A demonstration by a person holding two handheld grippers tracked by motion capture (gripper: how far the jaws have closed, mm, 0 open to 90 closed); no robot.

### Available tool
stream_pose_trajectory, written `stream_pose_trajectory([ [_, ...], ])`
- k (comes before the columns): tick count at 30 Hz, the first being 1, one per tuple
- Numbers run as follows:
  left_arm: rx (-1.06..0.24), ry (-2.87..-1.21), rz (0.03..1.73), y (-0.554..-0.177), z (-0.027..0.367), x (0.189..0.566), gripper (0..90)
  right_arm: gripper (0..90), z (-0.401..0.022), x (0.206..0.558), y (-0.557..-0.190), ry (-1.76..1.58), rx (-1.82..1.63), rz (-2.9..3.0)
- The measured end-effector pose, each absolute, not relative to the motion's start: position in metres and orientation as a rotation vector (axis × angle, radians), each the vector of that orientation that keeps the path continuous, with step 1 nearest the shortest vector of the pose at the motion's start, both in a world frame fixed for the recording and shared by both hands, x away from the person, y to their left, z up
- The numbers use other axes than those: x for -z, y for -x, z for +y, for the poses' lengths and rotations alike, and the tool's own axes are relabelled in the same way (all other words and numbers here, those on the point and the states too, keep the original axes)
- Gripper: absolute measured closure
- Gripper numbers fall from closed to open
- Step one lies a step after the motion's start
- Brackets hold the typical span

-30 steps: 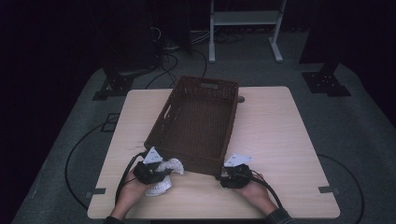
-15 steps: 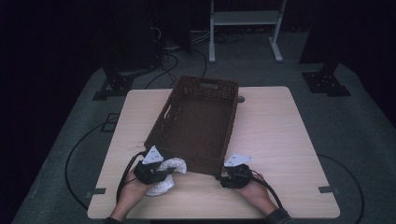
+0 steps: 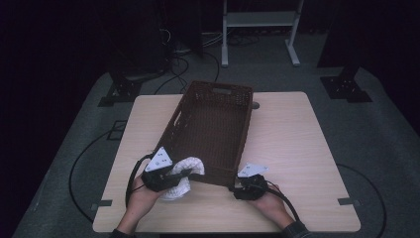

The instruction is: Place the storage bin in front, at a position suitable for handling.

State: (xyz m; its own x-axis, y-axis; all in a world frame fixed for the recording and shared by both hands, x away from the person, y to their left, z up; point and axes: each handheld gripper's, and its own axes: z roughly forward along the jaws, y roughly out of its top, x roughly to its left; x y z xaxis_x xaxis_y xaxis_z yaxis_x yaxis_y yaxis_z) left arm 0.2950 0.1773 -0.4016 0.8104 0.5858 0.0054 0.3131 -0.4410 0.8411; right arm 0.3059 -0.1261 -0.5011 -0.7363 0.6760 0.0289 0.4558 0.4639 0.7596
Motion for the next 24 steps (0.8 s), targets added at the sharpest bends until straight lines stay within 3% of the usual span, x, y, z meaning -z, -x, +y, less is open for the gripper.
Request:
stream_pose_trajectory([
  [8, -0.296, -2.13, 0.672, -0.301, 0.165, 0.428, 68.9, 42.4, -0.126, 0.501, -0.306, -0.965, -1.139, 2.437],
  [24, -0.28, -2.261, 0.668, -0.303, 0.149, 0.454, 69.1, 42.9, -0.126, 0.501, -0.306, -0.966, -1.137, 2.434],
])
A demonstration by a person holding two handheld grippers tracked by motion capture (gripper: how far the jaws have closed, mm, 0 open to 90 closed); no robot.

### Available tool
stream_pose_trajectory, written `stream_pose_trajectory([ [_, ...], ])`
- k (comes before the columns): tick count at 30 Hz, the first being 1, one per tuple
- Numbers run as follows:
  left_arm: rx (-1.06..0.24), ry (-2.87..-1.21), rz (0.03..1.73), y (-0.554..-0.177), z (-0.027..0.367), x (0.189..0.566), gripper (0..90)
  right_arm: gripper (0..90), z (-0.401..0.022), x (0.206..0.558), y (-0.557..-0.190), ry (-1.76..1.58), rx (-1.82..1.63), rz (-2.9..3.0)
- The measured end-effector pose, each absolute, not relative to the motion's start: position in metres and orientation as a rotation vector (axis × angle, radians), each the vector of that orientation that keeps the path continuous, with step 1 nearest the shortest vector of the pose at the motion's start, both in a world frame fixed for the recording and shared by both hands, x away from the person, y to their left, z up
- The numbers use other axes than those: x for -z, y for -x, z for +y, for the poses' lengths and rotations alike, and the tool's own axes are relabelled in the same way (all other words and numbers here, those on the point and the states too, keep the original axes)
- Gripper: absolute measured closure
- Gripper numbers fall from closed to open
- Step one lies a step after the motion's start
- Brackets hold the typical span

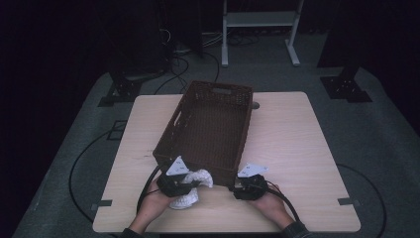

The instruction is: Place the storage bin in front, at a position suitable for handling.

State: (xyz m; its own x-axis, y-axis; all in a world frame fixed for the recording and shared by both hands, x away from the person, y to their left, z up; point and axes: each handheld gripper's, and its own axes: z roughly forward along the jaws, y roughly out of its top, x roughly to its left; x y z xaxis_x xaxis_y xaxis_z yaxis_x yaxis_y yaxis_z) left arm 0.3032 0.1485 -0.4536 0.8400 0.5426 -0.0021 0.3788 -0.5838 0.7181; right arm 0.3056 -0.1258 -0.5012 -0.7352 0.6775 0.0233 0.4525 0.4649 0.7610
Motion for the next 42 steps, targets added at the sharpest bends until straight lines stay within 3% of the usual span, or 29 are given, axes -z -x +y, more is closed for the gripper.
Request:
stream_pose_trajectory([
  [10, -0.269, -2.361, 0.662, -0.306, 0.136, 0.469, 69.0, 42.9, -0.126, 0.501, -0.306, -0.966, -1.137, 2.435],
  [34, -0.268, -2.084, 0.548, -0.289, 0.128, 0.402, 69.0, 42.9, -0.126, 0.501, -0.306, -0.969, -1.138, 2.436],
  [42, -0.211, -2.134, 0.521, -0.296, 0.105, 0.415, 69.0, 42.9, -0.126, 0.501, -0.306, -0.969, -1.138, 2.435],
])
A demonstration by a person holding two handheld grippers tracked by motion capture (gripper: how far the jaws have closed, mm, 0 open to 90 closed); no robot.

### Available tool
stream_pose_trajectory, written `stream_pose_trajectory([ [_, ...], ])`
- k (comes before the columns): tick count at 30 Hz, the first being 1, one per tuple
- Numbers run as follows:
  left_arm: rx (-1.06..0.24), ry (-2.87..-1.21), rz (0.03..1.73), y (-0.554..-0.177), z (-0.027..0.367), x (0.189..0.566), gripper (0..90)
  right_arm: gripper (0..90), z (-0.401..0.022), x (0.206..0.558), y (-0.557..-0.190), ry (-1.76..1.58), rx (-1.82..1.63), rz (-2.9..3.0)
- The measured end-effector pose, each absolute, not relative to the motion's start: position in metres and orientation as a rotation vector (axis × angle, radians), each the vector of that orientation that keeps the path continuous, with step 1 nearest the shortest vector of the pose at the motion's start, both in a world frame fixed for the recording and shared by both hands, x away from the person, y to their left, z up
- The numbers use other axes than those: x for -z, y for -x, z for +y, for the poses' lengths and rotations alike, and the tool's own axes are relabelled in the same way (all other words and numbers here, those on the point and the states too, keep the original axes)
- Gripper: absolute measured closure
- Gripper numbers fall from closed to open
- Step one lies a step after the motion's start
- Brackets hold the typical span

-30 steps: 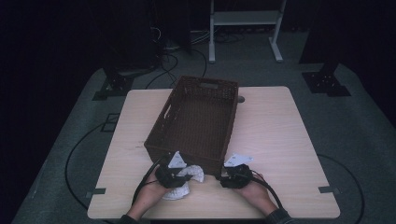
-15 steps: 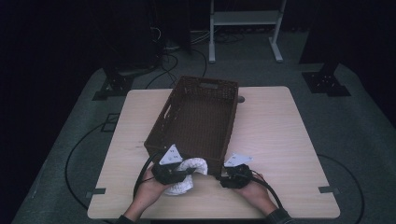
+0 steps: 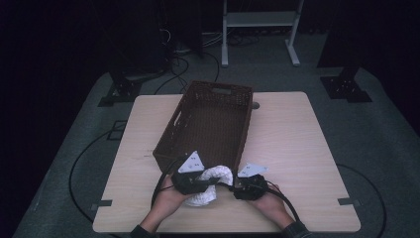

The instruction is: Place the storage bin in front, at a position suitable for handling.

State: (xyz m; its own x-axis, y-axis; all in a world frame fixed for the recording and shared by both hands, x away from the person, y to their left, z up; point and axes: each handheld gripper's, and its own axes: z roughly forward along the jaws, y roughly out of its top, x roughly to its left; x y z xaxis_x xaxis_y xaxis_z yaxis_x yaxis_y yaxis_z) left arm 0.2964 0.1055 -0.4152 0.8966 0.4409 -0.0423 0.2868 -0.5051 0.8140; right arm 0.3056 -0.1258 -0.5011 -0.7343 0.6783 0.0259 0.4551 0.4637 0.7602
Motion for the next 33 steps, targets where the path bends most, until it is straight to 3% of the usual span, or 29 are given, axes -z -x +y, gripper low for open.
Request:
stream_pose_trajectory([
  [12, -0.183, -2.334, 0.556, -0.305, 0.089, 0.46, 68.9, 42.9, -0.126, 0.501, -0.305, -0.969, -1.136, 2.436],
  [16, -0.183, -2.314, 0.549, -0.3, 0.092, 0.453, 68.9, 42.9, -0.126, 0.501, -0.305, -0.968, -1.137, 2.436],
  [26, -0.244, -2.261, 0.655, -0.285, 0.155, 0.431, 68.7, 42.9, -0.126, 0.501, -0.305, -0.97, -1.138, 2.436],
  [33, -0.37, -2.242, 0.874, -0.278, 0.217, 0.439, 68.5, 42.9, -0.126, 0.501, -0.306, -0.972, -1.139, 2.437],
])
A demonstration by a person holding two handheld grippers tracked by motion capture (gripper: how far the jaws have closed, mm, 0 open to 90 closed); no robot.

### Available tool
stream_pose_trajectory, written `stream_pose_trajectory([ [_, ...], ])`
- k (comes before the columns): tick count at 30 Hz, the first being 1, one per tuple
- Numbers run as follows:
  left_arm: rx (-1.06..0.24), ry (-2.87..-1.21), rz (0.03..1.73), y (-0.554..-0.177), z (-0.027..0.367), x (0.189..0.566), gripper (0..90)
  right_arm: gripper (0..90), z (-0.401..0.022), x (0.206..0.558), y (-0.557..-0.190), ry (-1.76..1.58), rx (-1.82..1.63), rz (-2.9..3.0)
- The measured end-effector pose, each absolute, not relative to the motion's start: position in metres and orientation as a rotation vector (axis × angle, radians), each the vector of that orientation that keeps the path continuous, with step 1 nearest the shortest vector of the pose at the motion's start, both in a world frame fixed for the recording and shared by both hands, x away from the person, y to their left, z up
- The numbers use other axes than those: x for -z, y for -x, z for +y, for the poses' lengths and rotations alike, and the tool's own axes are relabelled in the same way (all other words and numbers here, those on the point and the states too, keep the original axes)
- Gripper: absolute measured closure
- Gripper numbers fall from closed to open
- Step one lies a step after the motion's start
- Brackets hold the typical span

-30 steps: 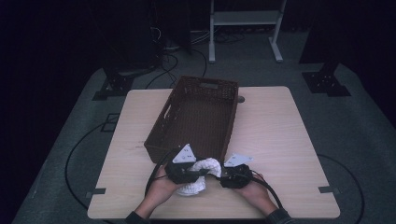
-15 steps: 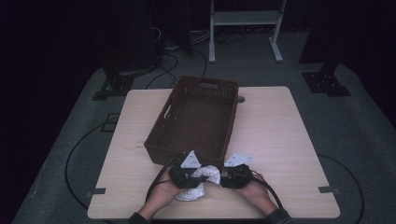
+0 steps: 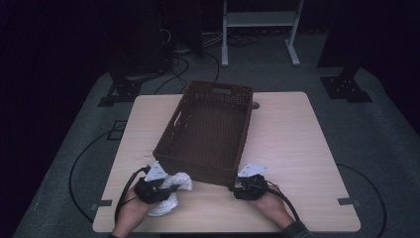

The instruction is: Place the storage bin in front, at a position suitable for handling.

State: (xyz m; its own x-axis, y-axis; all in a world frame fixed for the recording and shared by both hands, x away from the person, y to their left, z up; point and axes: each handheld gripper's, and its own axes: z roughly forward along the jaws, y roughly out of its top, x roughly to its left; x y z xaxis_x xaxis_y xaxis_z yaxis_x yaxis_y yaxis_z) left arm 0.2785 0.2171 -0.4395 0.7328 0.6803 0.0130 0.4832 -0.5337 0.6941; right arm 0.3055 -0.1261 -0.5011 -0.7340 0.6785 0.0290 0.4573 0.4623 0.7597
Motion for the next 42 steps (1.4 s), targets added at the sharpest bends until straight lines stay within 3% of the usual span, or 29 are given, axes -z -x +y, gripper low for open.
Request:
stream_pose_trajectory([
  [10, -0.516, -2.21, 1.193, -0.282, 0.294, 0.46, 68.4, 42.9, -0.126, 0.501, -0.306, -0.967, -1.139, 2.435],
  [22, -0.499, -2.208, 1.221, -0.287, 0.3, 0.472, 65.6, 42.9, -0.126, 0.501, -0.306, -0.968, -1.139, 2.435],
  [28, -0.499, -2.208, 1.213, -0.287, 0.298, 0.47, 51.3, 42.9, -0.126, 0.501, -0.306, -0.965, -1.139, 2.435],
  [36, -0.572, -2.136, 1.172, -0.284, 0.293, 0.45, 20.1, 42.9, -0.126, 0.501, -0.306, -0.967, -1.139, 2.435],
  [42, -0.546, -2.142, 1.072, -0.274, 0.271, 0.43, 9.1, 42.1, -0.127, 0.501, -0.306, -0.97, -1.146, 2.441],
])
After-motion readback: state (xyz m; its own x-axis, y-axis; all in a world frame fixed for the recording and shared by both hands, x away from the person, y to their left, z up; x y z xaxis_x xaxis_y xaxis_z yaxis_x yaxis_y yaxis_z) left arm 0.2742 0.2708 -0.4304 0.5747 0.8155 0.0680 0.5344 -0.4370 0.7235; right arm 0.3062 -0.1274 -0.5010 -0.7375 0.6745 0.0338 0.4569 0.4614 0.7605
